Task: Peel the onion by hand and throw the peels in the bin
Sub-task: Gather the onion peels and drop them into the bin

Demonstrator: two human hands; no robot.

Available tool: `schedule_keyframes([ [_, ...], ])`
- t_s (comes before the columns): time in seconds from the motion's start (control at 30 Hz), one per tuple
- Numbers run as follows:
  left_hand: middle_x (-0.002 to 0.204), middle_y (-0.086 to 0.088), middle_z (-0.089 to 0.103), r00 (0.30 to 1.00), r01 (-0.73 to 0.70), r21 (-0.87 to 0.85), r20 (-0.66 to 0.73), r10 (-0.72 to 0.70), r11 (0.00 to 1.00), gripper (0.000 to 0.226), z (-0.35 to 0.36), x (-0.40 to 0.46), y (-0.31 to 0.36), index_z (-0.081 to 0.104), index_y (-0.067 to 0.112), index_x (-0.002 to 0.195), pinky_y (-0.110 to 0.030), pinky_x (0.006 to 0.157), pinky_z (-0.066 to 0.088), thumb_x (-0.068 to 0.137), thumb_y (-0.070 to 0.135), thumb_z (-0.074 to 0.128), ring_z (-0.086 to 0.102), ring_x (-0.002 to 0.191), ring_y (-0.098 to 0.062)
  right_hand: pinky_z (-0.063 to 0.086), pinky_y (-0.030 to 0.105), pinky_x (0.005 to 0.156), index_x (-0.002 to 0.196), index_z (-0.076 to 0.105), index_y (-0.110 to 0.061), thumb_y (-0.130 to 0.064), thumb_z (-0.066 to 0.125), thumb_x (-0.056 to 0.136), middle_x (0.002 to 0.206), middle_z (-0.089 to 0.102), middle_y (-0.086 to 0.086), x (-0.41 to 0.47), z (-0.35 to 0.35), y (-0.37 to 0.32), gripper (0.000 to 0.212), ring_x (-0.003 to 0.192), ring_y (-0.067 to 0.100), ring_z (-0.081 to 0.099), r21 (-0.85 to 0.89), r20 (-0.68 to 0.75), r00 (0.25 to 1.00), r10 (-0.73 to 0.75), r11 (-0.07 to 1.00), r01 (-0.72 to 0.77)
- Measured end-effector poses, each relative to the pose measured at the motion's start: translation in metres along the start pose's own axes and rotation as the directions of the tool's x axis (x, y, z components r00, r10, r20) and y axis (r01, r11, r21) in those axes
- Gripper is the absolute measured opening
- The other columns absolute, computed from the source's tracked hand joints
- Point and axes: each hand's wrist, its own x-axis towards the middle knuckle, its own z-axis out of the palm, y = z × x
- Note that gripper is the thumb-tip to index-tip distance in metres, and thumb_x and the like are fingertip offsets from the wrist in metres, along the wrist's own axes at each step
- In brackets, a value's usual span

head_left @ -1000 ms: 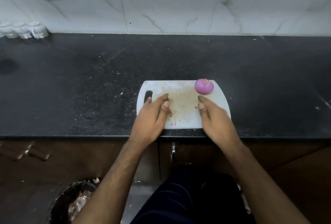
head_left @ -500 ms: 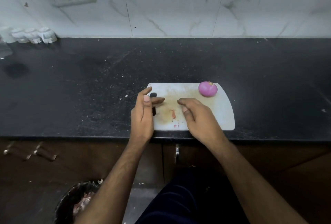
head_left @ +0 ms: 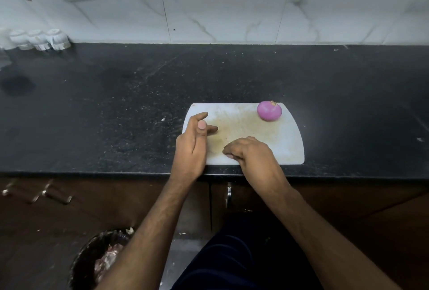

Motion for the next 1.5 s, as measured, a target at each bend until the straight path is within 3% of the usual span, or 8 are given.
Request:
schedule_keyframes([
  [0.33, 0.12, 0.013, 0.075, 0.981, -0.036, 0.243, 0.196, -0.013, 0.969, 0.053, 0.0, 0.003, -0.004, 0.044, 0.02, 0.152, -0.006, 0.084, 0.043, 0.103, 0.013, 0.062, 0.065, 0.101, 0.012, 0.049, 0.052, 0.087, 0.121, 0.053, -0.015, -0.022, 0.035, 0.105, 0.106, 0.063, 0.017, 0.012, -0.022, -0.013, 0.025, 0.098, 0.037, 0.059, -0.08, -0.076, 0.992, 0.101, 0.991, -0.107],
  [0.43, 0.123, 0.013, 0.073, 0.973, -0.078, 0.29, 0.231, 0.009, 0.954, 0.053, 0.001, 0.004, -0.003, 0.049, 0.023, 0.15, -0.027, 0.099, 0.051, 0.101, 0.023, 0.068, 0.064, 0.114, -0.001, 0.049, 0.027, 0.072, 0.101, 0.053, -0.023, -0.042, 0.035, 0.104, 0.086, 0.063, 0.002, 0.007, -0.038, 0.005, 0.026, 0.081, 0.021, 0.06, 0.056, -0.211, 0.93, 0.299, 0.954, -0.294],
  [0.5, 0.12, 0.011, 0.068, 0.959, -0.176, 0.43, 0.278, 0.055, 0.886, 0.047, 0.005, 0.008, 0.0, 0.061, 0.025, 0.143, -0.036, 0.102, 0.05, 0.098, 0.035, 0.071, 0.059, 0.114, -0.009, 0.042, 0.009, 0.063, 0.105, 0.046, -0.025, -0.018, 0.051, 0.104, 0.087, 0.063, -0.009, 0.002, -0.047, 0.017, 0.009, 0.081, 0.01, 0.061, 0.164, -0.253, 0.886, 0.39, 0.919, -0.358],
  [0.77, 0.088, 0.016, 0.062, 0.976, -0.094, 0.489, 0.215, -0.015, 0.867, 0.011, 0.022, 0.014, 0.012, 0.082, 0.026, 0.09, -0.035, 0.089, 0.05, 0.086, 0.035, 0.085, 0.053, 0.096, -0.012, 0.043, 0.009, 0.073, 0.112, 0.064, -0.025, -0.008, 0.059, 0.1, 0.093, 0.067, -0.008, 0.003, -0.044, 0.037, 0.022, 0.087, -0.001, 0.061, 0.319, -0.241, 0.861, 0.448, 0.874, -0.366],
  [0.93, 0.091, 0.012, 0.062, 0.972, -0.134, 0.577, 0.234, -0.006, 0.806, 0.018, 0.027, 0.018, 0.013, 0.076, 0.023, 0.09, -0.037, 0.091, 0.046, 0.092, 0.04, 0.078, 0.056, 0.098, -0.017, 0.044, 0.001, 0.076, 0.114, 0.072, -0.019, -0.007, 0.063, 0.098, 0.099, 0.07, -0.008, 0.008, -0.043, 0.039, 0.022, 0.08, -0.011, 0.06, 0.192, -0.198, 0.899, 0.389, 0.915, -0.354],
  [1.07, 0.091, 0.014, 0.063, 0.979, -0.096, 0.558, 0.205, -0.025, 0.824, 0.017, 0.029, 0.019, 0.013, 0.071, 0.025, 0.091, -0.037, 0.091, 0.045, 0.089, 0.039, 0.081, 0.059, 0.097, -0.017, 0.051, 0.029, 0.093, 0.115, 0.075, -0.018, -0.015, 0.065, 0.098, 0.108, 0.067, -0.001, 0.011, -0.043, 0.041, 0.02, 0.098, 0.011, 0.062, 0.008, -0.167, 0.939, 0.302, 0.952, -0.305],
  [1.23, 0.092, 0.015, 0.057, 0.979, 0.077, 0.383, 0.147, -0.143, 0.921, 0.023, 0.028, 0.024, 0.011, 0.081, 0.028, 0.097, -0.039, 0.098, 0.053, 0.078, 0.032, 0.093, 0.059, 0.09, -0.005, 0.052, 0.035, 0.091, 0.113, 0.078, -0.014, -0.011, 0.064, 0.099, 0.107, 0.066, 0.004, 0.013, -0.042, 0.04, 0.021, 0.1, 0.022, 0.064, -0.109, -0.111, 0.958, 0.265, 0.955, -0.277],
  [1.5, 0.087, 0.014, 0.061, 0.991, -0.007, 0.402, 0.127, -0.048, 0.916, 0.011, 0.029, 0.017, 0.009, 0.082, 0.024, 0.086, -0.013, 0.071, 0.04, 0.085, 0.033, 0.088, 0.056, 0.082, 0.002, 0.049, 0.033, 0.083, 0.123, 0.064, -0.013, 0.003, 0.057, 0.091, 0.115, 0.054, 0.002, -0.004, -0.031, 0.022, 0.036, 0.103, 0.018, 0.048, -0.342, -0.098, 0.97, 0.22, 0.908, -0.241],
])
